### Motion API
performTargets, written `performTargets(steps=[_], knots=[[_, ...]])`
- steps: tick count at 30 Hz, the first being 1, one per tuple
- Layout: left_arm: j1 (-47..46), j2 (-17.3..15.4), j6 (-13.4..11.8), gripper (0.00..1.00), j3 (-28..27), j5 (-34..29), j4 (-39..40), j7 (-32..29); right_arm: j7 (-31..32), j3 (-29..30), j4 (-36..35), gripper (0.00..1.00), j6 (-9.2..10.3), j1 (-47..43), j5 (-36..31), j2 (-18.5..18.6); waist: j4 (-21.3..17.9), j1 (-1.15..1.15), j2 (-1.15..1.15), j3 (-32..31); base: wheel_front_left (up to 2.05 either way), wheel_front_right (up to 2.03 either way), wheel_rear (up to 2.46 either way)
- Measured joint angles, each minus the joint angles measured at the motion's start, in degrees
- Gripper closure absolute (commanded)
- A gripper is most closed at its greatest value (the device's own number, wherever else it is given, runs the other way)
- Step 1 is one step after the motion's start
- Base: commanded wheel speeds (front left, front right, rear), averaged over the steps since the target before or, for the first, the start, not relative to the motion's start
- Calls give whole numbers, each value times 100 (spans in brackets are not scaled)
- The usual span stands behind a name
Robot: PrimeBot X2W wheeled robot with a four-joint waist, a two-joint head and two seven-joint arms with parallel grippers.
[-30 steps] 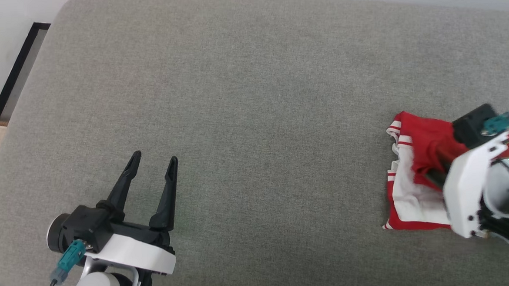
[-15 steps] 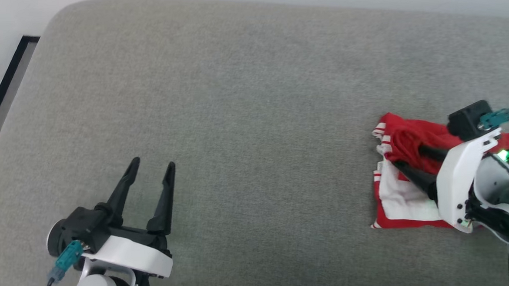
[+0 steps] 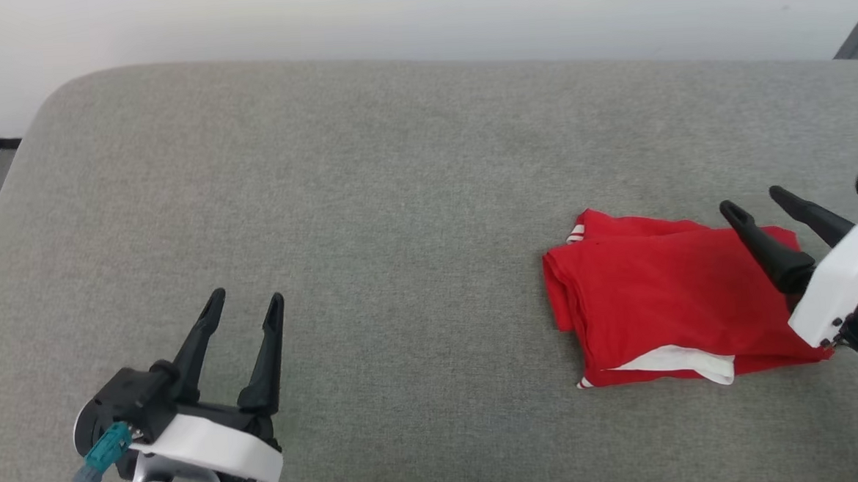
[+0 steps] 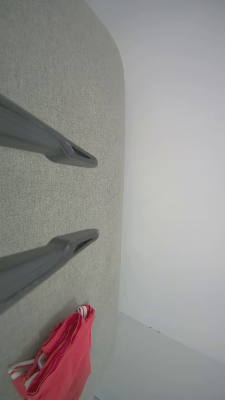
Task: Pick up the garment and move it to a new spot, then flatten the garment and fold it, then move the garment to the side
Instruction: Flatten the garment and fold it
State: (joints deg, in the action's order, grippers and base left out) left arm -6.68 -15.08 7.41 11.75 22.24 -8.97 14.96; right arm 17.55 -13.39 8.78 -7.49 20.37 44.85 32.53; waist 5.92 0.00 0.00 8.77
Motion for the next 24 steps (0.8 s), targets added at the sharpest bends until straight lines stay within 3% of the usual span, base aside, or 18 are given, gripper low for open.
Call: performTargets(steps=[8,12,24], knots=[[291,21,0,0,-318,57,-99,0,-2142,-119,619,0,0,-385,-322,15,-139,0,0,-273,0,0,0],[514,57,0,0,-553,-1,-60,0,-2869,36,813,0,0,-746,-748,-60,-171,0,0,-402,0,0,0],[1044,198,0,0,-975,-124,218,1,-3222,1096,-110,0,0,-1897,-1764,-747,-150,0,0,-489,0,0,0]])
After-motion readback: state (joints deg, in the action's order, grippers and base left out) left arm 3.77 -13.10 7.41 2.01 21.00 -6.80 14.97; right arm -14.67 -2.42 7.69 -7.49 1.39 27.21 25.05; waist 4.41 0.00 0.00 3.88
